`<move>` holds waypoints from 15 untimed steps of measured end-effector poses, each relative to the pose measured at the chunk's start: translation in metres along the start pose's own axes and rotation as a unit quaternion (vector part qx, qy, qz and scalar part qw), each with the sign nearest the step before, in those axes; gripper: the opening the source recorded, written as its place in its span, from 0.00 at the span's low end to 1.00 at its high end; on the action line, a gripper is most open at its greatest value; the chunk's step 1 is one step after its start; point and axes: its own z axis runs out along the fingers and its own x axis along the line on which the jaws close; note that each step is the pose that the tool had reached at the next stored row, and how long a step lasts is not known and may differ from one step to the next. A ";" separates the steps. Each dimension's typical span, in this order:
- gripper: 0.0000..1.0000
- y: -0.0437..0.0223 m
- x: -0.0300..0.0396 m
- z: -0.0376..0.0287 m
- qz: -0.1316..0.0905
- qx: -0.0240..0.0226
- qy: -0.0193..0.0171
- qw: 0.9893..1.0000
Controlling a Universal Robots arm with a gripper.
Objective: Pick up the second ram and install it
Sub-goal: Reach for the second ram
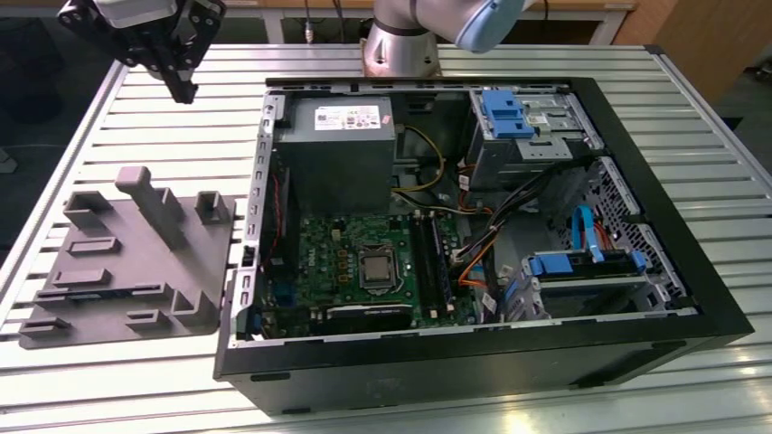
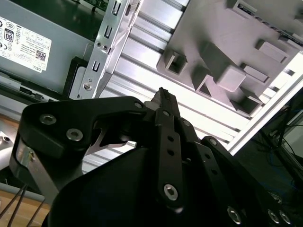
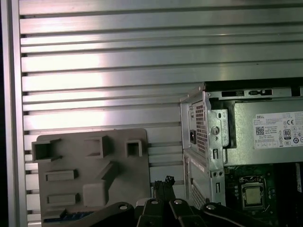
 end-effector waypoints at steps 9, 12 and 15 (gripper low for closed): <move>0.11 -0.0004 0.0049 -0.0001 0.000 0.000 0.000 1.000; 0.11 -0.0005 0.0066 -0.0001 0.000 0.000 0.000 1.000; 0.11 -0.0006 0.0085 -0.0002 0.000 0.000 0.000 1.000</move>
